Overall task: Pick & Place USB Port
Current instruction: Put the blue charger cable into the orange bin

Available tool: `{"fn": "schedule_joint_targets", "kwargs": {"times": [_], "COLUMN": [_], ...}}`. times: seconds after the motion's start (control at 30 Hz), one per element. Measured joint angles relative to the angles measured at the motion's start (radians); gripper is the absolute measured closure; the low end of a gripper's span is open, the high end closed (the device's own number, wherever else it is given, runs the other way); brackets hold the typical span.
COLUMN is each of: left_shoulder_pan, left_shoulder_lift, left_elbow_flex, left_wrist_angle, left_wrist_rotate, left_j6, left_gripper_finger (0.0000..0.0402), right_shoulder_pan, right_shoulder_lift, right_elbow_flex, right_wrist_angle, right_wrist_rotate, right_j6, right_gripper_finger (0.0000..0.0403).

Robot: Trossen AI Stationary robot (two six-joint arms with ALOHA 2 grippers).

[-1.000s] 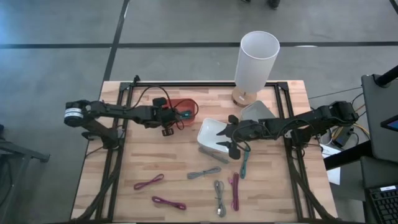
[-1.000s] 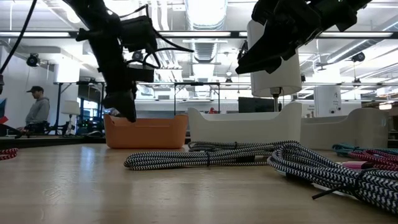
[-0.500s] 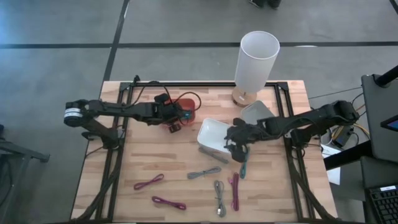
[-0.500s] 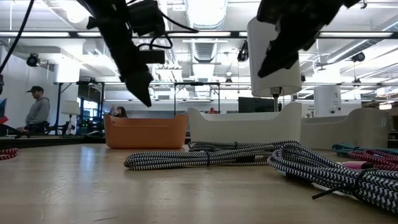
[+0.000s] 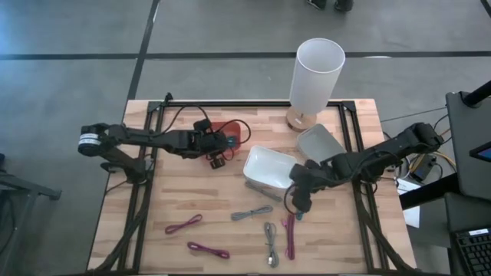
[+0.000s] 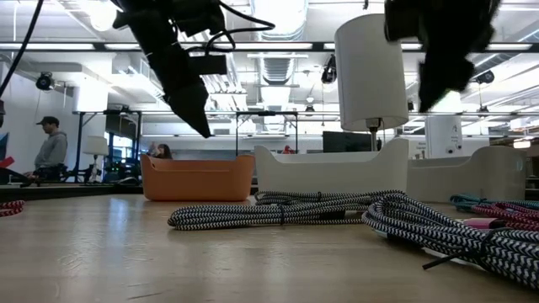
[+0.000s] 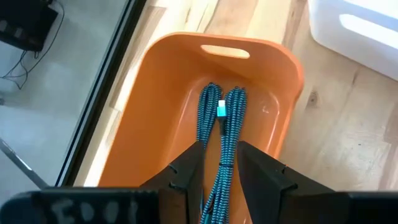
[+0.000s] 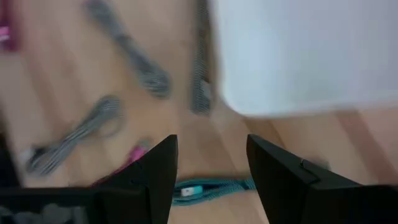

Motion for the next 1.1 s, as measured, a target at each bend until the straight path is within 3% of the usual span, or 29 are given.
{"fn": "schedule_joint_targets", "kwargs": {"times": [0.2,0.47,0.9,1.1], "left_shoulder_pan": [-0.011,-0.010,-0.010,-0.010], "left_shoulder_lift": [0.000,0.000,0.000,0.000], "left_elbow_flex": [0.000,0.000,-0.001,-0.001], "left_wrist_angle": [-0.009,-0.019,-0.019,-0.019], "left_wrist_rotate": [0.000,-0.002,-0.004,-0.005], "left_j6": [0.002,0.002,-0.002,-0.002], "left_gripper_finger": [0.0293,0.0293,0.0293,0.0293], "right_shoulder_pan": [0.000,0.002,0.002,0.002], "right_shoulder_lift": [0.000,0.001,0.001,0.003], "right_elbow_flex": [-0.136,-0.203,-0.262,-0.302], "right_wrist_angle": [-0.002,0.002,0.014,0.106], "right_wrist_rotate": [0.050,0.032,0.045,0.059], "right_j6": [0.344,0.610,0.668,0.685], "right_gripper_finger": [0.0213,0.0213,0.0213,0.0213]}}
